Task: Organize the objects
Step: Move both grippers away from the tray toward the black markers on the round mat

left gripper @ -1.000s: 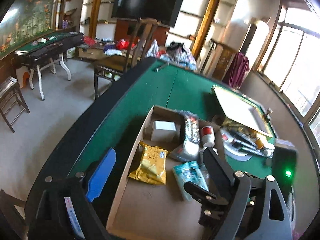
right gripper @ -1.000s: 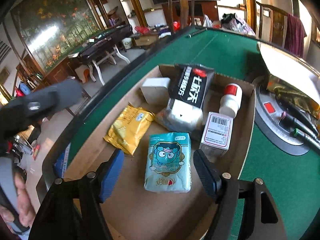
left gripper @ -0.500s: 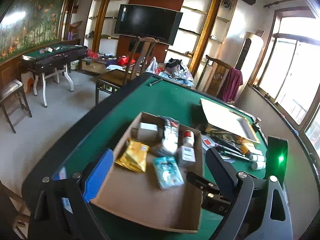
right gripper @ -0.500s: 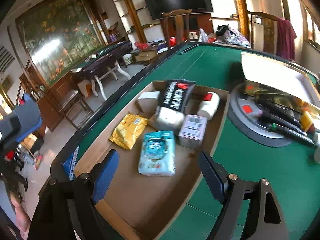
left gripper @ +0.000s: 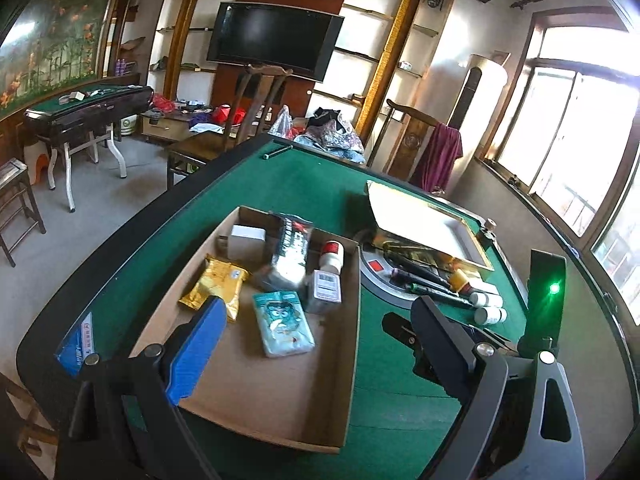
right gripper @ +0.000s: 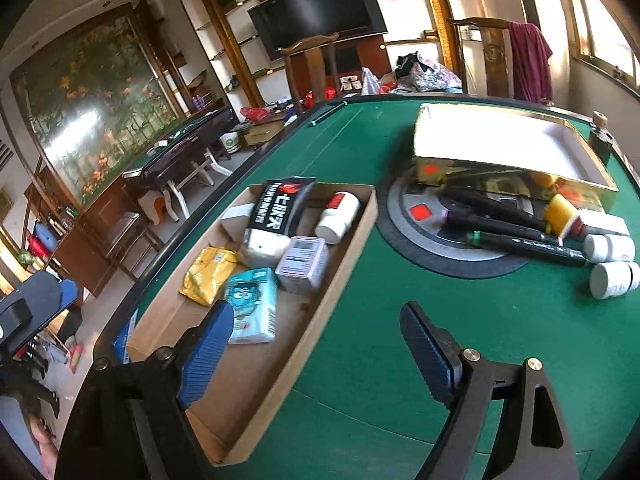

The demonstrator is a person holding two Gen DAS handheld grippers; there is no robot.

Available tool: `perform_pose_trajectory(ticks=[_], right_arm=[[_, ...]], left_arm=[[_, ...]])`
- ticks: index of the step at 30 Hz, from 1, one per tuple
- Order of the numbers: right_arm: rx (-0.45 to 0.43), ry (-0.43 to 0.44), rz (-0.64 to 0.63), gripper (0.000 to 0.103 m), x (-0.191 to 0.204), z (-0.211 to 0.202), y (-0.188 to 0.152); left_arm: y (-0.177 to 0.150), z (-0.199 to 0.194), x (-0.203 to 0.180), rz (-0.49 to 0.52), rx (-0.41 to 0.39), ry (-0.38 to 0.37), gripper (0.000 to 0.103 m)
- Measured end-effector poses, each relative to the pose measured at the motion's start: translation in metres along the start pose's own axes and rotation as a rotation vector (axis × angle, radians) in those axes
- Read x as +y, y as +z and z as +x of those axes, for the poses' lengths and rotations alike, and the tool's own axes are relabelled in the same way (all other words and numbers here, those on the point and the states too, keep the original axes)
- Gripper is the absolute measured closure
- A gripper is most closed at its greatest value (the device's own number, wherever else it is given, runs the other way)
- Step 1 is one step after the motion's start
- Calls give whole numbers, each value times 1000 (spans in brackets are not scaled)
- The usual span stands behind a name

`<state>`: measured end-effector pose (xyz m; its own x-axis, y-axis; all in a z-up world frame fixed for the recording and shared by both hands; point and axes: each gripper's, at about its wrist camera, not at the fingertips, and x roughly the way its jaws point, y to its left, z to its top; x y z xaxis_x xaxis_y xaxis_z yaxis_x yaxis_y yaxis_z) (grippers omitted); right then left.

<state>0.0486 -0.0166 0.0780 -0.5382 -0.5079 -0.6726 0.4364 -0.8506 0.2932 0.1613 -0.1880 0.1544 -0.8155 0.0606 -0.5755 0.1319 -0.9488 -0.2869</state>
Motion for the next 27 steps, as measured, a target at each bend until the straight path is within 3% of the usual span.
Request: perform_pose_trajectory(ticks=[21,27], right_arm=[[-32,-61,85,14,-67,-10,4],[-80,-121,135,14,-99,-31,3]], left_arm=[[-19,32,-40,47,95,-50,10],[-27,51,-56,49,147,-94,10]])
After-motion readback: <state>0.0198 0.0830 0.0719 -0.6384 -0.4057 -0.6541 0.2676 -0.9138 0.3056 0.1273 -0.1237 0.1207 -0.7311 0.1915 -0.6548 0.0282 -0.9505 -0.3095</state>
